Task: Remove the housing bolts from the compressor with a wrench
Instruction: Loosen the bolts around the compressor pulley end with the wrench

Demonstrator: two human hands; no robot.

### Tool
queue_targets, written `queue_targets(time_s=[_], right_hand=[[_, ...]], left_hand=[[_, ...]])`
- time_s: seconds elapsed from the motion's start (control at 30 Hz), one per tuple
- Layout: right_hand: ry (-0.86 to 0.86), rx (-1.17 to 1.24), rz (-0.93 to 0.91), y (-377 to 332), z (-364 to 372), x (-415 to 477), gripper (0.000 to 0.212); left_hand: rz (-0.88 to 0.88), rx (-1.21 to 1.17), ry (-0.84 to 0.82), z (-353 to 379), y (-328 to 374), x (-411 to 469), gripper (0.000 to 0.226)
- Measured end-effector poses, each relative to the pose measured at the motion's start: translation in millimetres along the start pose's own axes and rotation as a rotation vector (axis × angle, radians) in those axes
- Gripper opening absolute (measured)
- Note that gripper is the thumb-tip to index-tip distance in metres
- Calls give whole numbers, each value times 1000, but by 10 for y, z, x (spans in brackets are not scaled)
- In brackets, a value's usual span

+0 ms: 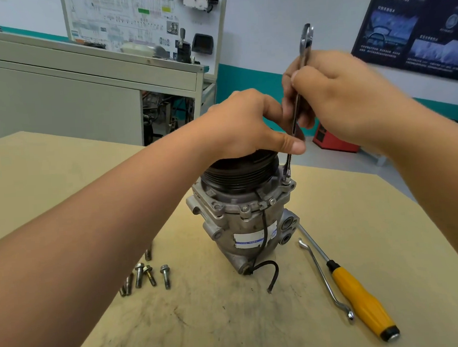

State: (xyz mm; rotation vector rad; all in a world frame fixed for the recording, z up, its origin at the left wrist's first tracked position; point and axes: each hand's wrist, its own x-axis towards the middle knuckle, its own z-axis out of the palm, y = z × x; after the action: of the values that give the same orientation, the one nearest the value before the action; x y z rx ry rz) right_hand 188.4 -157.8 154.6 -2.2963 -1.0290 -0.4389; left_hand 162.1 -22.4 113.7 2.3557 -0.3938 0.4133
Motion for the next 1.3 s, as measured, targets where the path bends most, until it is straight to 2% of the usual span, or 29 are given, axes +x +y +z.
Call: queue_targets(time_s=[0.13, 0.23, 0.33, 0.43, 0.53, 0.7, 0.77, 0.83, 1.0, 1.17, 1.3], right_hand=[[-44, 27, -32, -10, -9, -1, 28], [-10, -38, -63, 27, 51, -27, 15], [60, -86, -111, 37, 65, -71, 16], [56, 29, -105, 10, 60, -122, 22], [-34, 199, -86, 11, 56, -208, 19], [-38, 221, -115, 72, 42, -311, 27], [-38, 221, -133, 82, 44, -332, 21], [-14, 205, -148, 112, 33, -330, 16], [77, 304, -119, 124, 16, -303, 18], [51, 311, -97, 86, 49, -198, 19], [24, 187, -76, 69, 71, -146, 18]], left_hand=[[-17, 19, 22, 14, -17, 29, 52], [-47, 29, 74, 26, -33, 27, 41], [-70, 28, 125, 42, -31, 9, 34], [-65, 29, 127, 56, -4, -15, 33], [-39, 39, 95, 52, -5, -48, 19], [28, 57, -4, -9, -3, -81, 19], [34, 86, 6, 5, 2, -65, 26], [16, 109, 49, 27, 40, -71, 23], [10, 120, 111, 52, 63, -68, 28], [-11, 133, 141, 76, 26, -81, 28], [-3, 103, 18, -11, 18, -89, 20]])
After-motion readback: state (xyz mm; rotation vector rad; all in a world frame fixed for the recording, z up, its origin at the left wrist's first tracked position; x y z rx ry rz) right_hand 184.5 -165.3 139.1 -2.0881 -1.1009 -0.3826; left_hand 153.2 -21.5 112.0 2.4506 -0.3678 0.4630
